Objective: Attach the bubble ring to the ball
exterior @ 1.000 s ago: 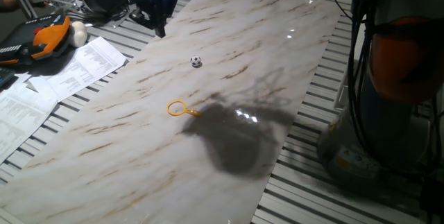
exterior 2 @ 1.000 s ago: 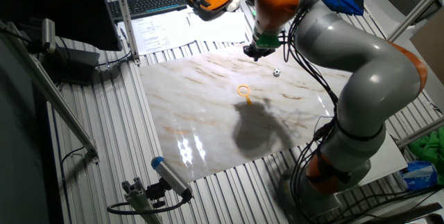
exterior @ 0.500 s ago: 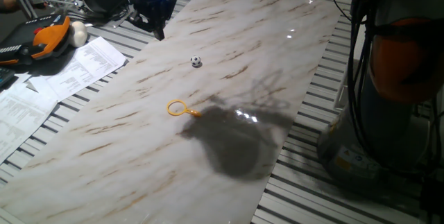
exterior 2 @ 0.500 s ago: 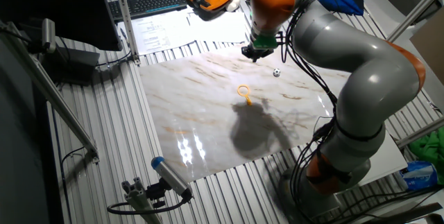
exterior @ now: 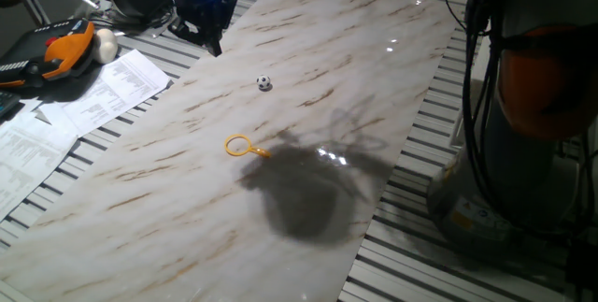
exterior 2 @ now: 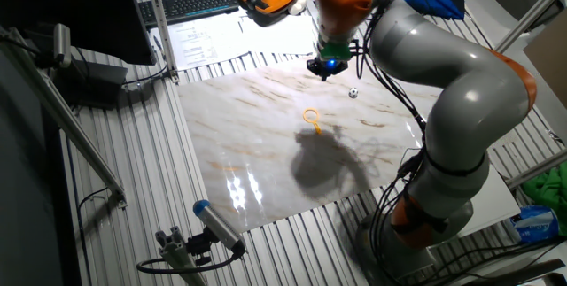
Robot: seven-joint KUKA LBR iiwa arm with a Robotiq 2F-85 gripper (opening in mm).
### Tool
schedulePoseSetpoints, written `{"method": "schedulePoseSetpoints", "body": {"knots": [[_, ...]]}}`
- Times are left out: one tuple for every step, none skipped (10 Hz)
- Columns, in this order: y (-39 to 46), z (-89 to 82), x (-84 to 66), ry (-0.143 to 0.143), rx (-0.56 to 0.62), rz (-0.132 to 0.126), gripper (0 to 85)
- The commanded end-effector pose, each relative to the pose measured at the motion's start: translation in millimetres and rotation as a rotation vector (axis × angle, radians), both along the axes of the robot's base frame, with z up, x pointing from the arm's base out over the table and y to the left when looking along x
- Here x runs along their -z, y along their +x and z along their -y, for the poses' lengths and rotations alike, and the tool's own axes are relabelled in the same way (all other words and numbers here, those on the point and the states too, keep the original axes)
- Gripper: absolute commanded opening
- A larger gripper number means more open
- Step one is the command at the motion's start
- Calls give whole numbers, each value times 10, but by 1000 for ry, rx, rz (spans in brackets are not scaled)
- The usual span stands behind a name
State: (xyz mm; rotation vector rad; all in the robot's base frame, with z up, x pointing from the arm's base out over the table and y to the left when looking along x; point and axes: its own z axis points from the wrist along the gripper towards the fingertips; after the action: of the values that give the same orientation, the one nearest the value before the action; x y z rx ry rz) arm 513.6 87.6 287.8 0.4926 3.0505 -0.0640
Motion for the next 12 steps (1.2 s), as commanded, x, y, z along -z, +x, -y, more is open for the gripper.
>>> {"method": "schedulePoseSetpoints", "body": {"knots": [[0, -4, 2, 14, 2, 3, 0], [0, -4, 2, 32, -1, -3, 0], [0, -4, 2, 24, -17, -16, 0], [0, -4, 2, 19, -31, -20, 0], [0, -4, 2, 20, -36, -23, 0], [0, -4, 2, 19, -34, -31, 0], [54, -33, 63, 16, -34, -63, 0], [105, -28, 139, 31, -38, -92, 0], [162, -43, 232, 37, -35, -96, 0], [216, -76, 317, 29, -32, -95, 0], [289, -115, 434, 32, -27, -96, 0], [318, -133, 552, 32, -30, -93, 0]]}}
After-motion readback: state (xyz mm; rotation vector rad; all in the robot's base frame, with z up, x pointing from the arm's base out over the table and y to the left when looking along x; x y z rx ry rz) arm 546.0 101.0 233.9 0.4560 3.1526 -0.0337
